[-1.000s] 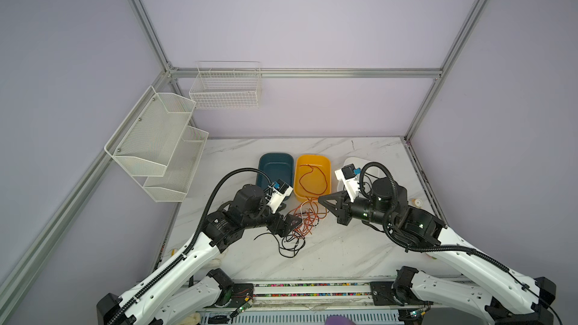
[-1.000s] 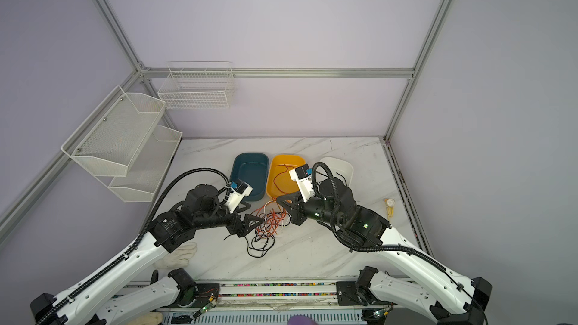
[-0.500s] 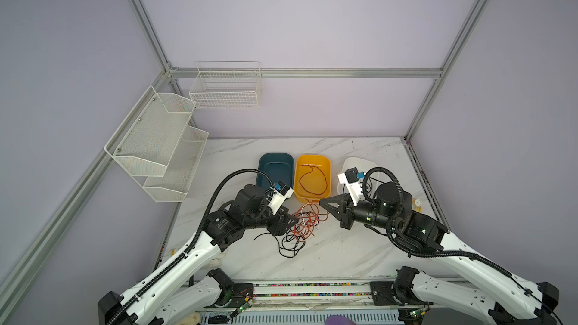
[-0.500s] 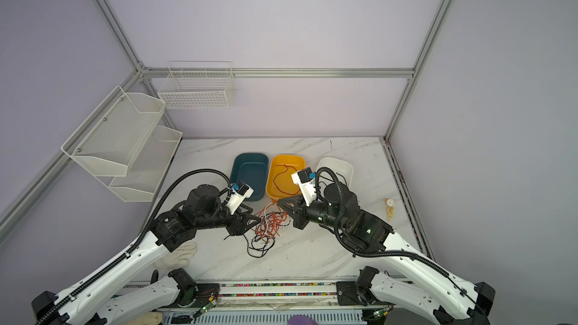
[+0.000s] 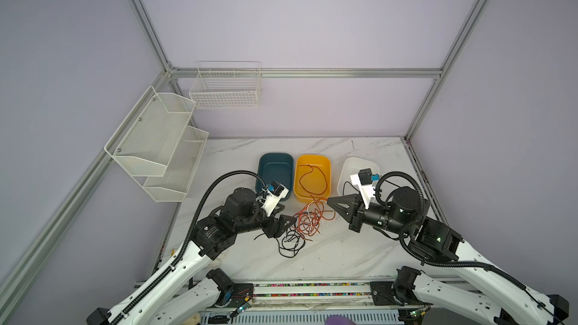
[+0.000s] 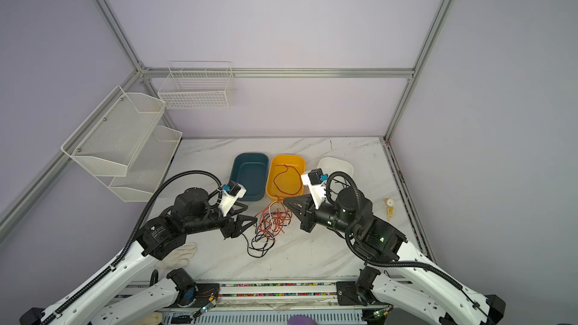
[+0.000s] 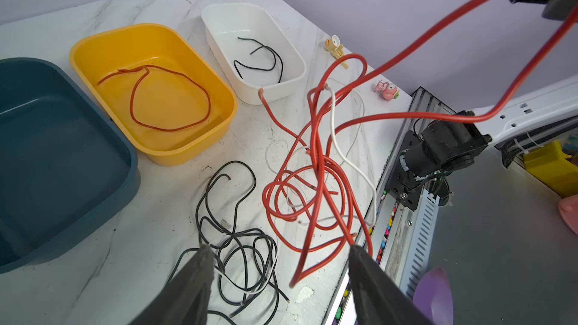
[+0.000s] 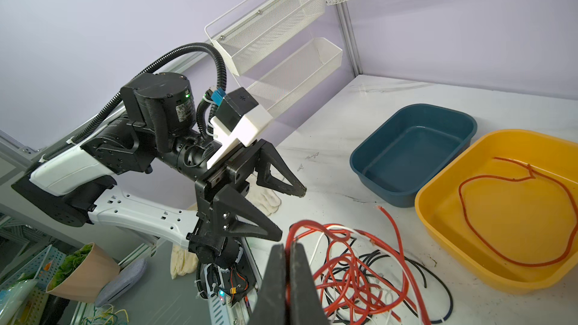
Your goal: Untangle the cables
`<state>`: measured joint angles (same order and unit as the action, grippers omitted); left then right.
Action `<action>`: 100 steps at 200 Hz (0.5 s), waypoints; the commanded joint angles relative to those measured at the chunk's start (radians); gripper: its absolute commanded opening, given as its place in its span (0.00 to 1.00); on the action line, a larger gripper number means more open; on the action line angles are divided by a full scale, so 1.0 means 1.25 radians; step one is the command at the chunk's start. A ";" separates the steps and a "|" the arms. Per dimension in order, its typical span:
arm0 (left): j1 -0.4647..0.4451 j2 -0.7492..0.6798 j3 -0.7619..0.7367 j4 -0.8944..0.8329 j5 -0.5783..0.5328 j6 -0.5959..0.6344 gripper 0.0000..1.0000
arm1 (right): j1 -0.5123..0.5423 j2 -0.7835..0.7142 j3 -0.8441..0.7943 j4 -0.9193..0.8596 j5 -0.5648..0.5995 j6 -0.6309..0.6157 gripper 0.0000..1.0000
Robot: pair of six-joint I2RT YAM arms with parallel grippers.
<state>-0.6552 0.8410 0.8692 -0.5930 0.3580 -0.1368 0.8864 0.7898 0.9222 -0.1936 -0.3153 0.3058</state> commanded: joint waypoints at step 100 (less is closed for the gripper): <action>-0.001 0.019 0.007 0.020 0.137 0.020 0.34 | 0.004 -0.027 -0.026 0.067 -0.018 -0.025 0.00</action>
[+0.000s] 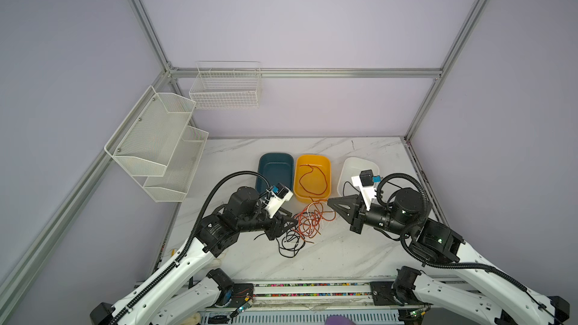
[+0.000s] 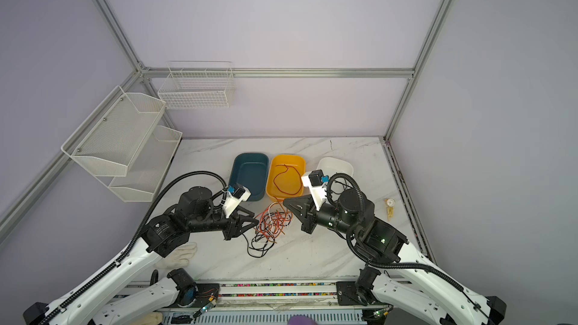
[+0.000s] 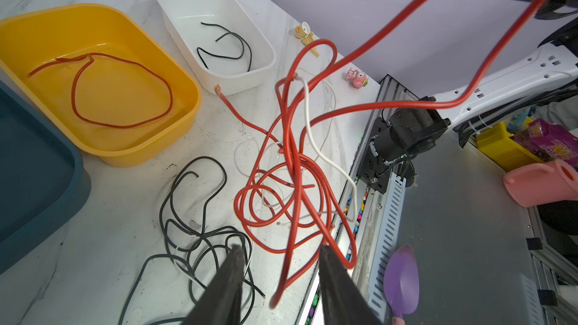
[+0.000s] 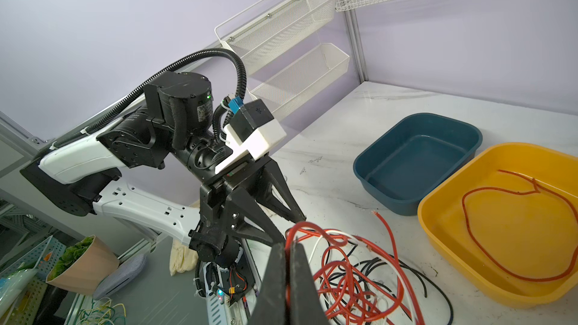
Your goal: Untangle the cables
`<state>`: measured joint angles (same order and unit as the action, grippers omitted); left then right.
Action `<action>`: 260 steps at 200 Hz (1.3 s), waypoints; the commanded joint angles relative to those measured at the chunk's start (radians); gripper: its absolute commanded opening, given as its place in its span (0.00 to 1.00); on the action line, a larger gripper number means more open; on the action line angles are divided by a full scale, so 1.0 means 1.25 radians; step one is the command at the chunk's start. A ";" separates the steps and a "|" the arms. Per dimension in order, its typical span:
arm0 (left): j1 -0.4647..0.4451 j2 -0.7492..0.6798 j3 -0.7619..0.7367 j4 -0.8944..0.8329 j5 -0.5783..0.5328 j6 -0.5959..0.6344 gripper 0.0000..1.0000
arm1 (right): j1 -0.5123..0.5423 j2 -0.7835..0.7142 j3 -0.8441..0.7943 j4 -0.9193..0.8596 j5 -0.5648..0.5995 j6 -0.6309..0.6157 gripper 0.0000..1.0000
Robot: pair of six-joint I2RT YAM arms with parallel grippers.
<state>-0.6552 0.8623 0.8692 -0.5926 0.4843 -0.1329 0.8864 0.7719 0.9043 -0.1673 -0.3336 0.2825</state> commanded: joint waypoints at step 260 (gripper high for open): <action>-0.001 0.069 0.016 0.012 0.189 0.012 0.49 | 0.004 -0.113 -0.094 0.099 0.004 0.026 0.00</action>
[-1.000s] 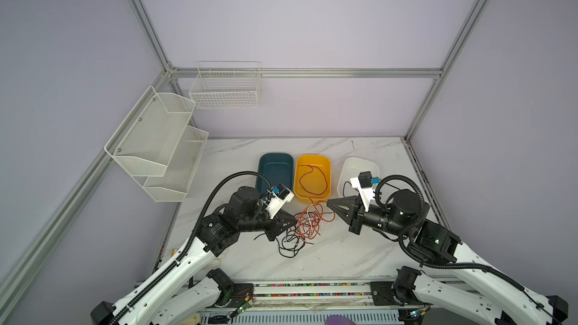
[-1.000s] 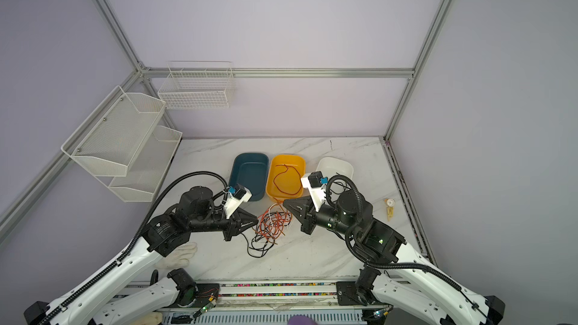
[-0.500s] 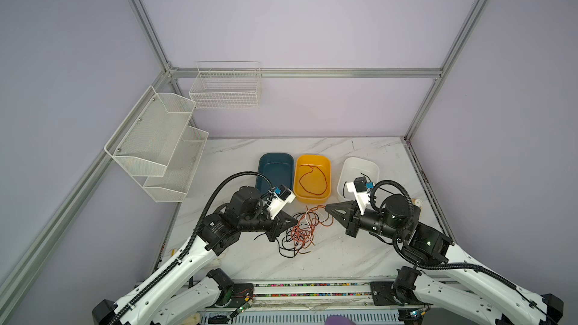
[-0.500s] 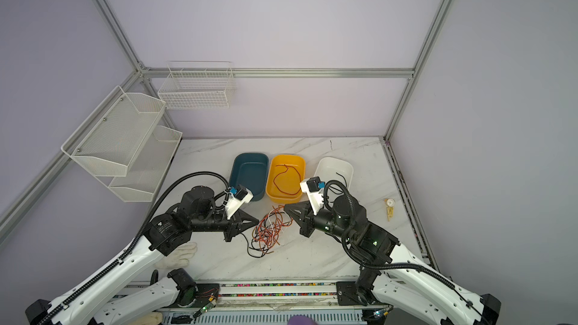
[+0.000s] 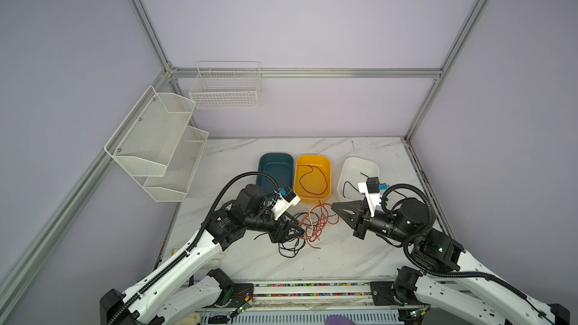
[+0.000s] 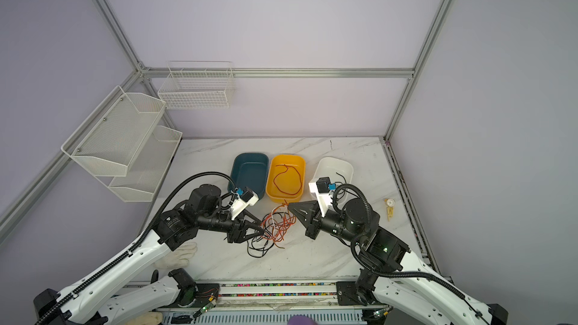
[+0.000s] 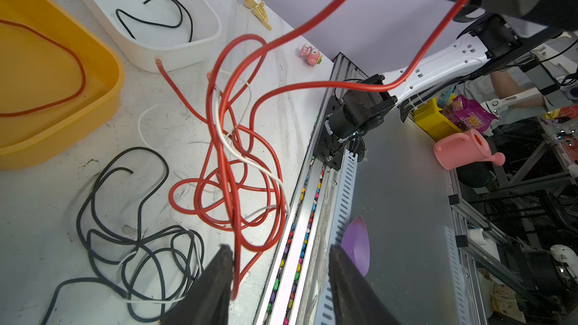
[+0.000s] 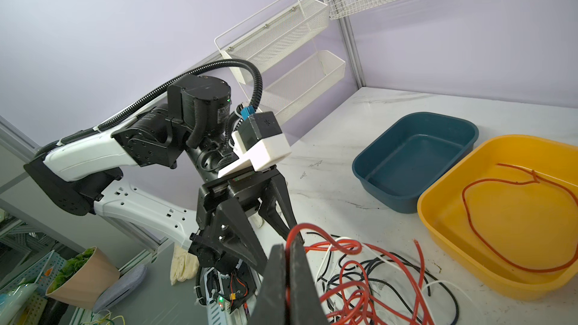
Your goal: Untangle the cables
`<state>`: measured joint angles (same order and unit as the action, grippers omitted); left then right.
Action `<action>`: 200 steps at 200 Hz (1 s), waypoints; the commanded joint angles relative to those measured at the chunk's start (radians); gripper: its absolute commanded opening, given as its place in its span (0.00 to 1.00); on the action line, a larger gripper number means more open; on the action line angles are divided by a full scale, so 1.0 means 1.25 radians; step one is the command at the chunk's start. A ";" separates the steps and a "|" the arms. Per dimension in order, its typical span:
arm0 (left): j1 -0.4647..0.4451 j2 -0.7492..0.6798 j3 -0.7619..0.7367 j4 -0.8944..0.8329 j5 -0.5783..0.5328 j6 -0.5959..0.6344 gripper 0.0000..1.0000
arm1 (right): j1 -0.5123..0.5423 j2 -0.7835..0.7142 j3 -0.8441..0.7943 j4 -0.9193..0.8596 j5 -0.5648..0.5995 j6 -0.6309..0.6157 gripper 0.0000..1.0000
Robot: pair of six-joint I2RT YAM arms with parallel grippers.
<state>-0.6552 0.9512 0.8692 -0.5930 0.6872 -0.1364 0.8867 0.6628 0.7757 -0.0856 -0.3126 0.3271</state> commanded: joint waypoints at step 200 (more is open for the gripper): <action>-0.005 0.006 0.002 0.031 0.065 0.010 0.74 | 0.003 -0.098 0.041 0.046 -0.018 -0.018 0.00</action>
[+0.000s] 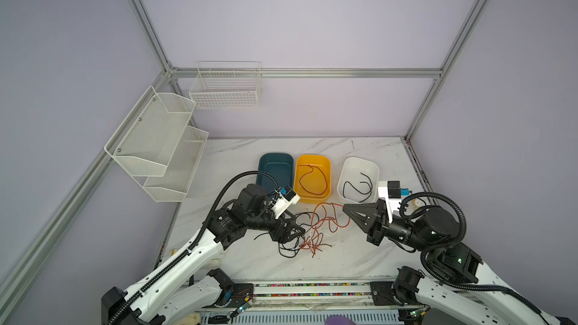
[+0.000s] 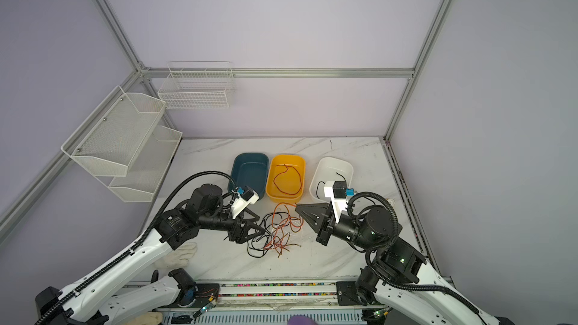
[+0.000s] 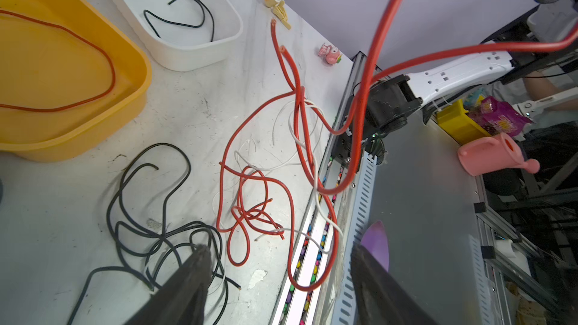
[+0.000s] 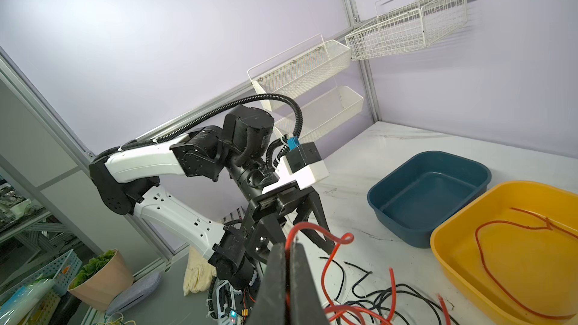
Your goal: Untangle the cables
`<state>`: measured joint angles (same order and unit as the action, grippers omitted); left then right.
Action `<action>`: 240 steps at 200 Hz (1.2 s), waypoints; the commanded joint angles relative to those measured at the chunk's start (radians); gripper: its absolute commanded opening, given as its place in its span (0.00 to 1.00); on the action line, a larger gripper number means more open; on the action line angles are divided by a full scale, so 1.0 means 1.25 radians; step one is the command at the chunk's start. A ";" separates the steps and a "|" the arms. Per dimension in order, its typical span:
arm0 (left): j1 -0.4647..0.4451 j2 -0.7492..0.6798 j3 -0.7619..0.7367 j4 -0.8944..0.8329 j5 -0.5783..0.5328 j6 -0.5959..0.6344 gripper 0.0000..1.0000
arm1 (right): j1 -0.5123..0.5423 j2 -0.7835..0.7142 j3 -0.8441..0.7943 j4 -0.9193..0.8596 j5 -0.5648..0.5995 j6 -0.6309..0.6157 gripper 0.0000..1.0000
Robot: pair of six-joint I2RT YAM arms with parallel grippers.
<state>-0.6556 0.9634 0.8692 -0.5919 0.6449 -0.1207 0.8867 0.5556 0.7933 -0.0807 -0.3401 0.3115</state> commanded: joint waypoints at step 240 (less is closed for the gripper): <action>-0.049 0.065 0.015 0.019 0.182 -0.009 0.64 | 0.004 0.056 0.106 0.132 0.015 0.056 0.00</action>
<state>-0.7147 1.0508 0.8692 -0.5713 0.8597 -0.1394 0.8867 0.6342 0.8997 0.0345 -0.3305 0.3710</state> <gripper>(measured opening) 0.656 0.055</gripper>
